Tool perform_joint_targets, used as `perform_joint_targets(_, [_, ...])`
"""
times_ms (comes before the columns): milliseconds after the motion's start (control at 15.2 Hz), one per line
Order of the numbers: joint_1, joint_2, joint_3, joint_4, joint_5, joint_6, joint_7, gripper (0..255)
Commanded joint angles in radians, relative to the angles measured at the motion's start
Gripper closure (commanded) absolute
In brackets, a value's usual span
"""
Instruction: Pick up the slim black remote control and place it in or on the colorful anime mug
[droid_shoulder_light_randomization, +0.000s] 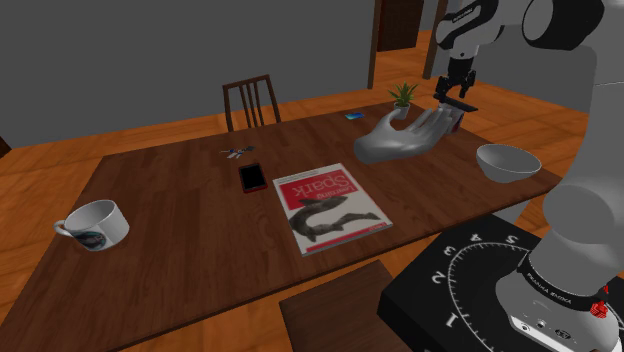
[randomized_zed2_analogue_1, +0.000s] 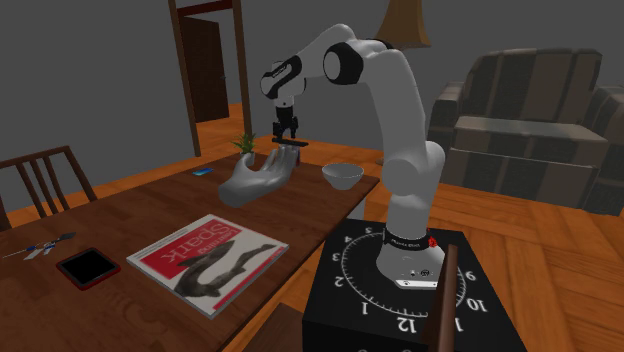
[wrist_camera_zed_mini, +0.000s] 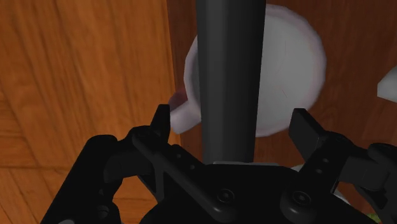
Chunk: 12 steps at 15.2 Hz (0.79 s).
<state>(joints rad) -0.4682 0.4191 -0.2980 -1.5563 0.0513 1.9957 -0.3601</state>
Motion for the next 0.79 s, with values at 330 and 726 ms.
perform_joint_targets(330, [0.004,-0.029,-0.003,0.086,-0.009,-0.114,0.006,0])
perform_joint_targets(726, [0.004,-0.028,-0.003,0.086,-0.009,-0.114,0.006,0])
